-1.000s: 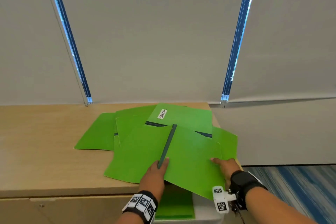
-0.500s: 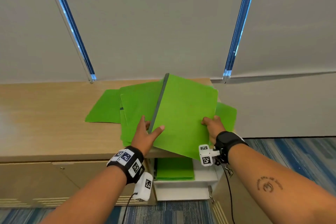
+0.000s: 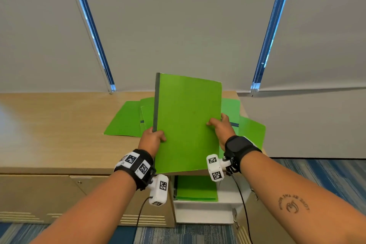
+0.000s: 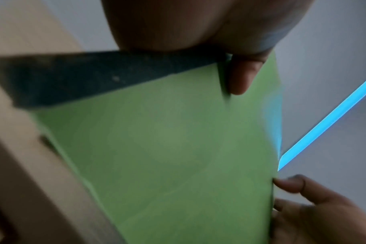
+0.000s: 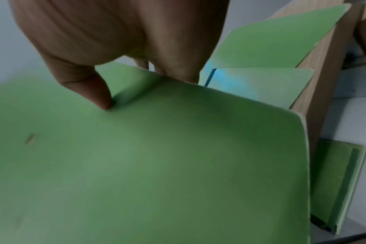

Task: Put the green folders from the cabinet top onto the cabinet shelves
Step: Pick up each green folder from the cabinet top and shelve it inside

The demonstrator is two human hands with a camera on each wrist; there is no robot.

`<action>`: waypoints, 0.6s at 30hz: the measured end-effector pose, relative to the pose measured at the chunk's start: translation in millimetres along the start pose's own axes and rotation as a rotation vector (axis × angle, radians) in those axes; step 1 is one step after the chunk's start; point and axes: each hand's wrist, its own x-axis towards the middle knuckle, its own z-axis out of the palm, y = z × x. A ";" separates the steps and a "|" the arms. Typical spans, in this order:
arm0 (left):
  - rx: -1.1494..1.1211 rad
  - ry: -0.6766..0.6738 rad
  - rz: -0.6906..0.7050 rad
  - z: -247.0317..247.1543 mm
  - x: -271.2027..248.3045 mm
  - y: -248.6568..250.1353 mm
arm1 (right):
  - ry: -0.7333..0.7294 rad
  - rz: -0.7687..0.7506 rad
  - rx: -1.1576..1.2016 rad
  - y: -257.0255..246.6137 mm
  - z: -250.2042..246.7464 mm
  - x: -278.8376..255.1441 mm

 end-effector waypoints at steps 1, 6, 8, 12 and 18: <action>-0.021 0.024 -0.003 -0.7 3.6 -6.9 | -0.029 0.016 -0.010 0.9 -1.6 -1.1; -0.028 0.094 0.024 -5.5 0.7 -46.9 | -0.110 0.040 -0.061 23.4 -11.3 -16.7; 0.025 0.103 0.012 -3.3 -9.8 -57.4 | -0.129 0.036 -0.108 34.6 -11.8 -26.2; 0.083 0.085 -0.035 6.5 -20.1 -85.3 | -0.064 0.072 -0.099 56.5 -17.9 -41.8; 0.039 -0.009 -0.110 15.5 -50.3 -131.2 | -0.058 0.182 -0.223 133.4 -41.7 -52.2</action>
